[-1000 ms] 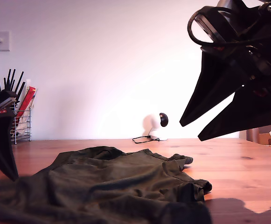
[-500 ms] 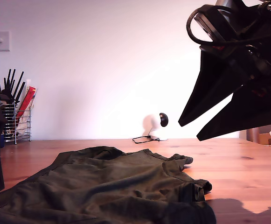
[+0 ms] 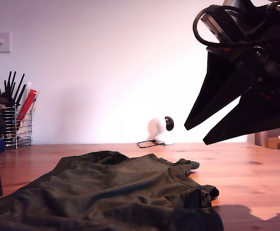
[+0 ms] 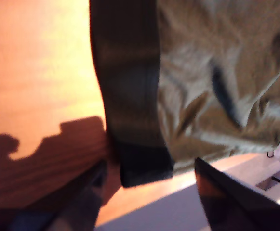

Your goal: Fold the underwear in front of you. After folding it, place it to the left side.

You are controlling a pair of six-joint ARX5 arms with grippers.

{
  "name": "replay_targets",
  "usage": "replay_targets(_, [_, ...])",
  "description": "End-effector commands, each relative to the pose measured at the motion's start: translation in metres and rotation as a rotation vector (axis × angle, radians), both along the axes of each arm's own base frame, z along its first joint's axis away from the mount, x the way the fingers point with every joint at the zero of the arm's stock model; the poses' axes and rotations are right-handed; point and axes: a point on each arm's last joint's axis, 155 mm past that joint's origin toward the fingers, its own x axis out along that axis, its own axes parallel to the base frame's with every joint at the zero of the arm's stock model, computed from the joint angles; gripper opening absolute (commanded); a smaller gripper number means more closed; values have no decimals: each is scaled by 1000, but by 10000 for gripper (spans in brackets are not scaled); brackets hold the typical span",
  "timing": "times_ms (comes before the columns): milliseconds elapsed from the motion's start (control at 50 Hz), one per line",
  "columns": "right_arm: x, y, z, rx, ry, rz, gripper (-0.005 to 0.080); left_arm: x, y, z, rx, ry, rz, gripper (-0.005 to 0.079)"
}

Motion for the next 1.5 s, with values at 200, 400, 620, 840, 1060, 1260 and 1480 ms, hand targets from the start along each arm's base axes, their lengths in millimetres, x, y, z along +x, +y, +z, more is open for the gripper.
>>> replay_targets(200, [-2,1,-2,2,-1,10,282,-7,-1,-4,-4,24,-5,478])
replay_targets(400, [-1,2,-1,6,-6,10,282,-12,-5,-6,-1,36,-26,478])
replay_targets(620, [-1,2,-1,6,-6,10,282,-17,-8,-13,5,66,-41,478])
replay_targets(840, [-1,2,-1,6,-6,10,282,-13,-7,-17,12,55,-41,401])
replay_targets(1060, [-1,2,-1,5,-6,10,282,-6,-8,-16,9,4,-75,2])
replay_targets(1260, [-3,0,-3,-3,7,8,282,-2,-15,-12,-35,-33,-112,-20])
replay_targets(1480, [-20,-11,-24,-71,117,3,283,-1,-34,8,-163,-38,-124,-20])
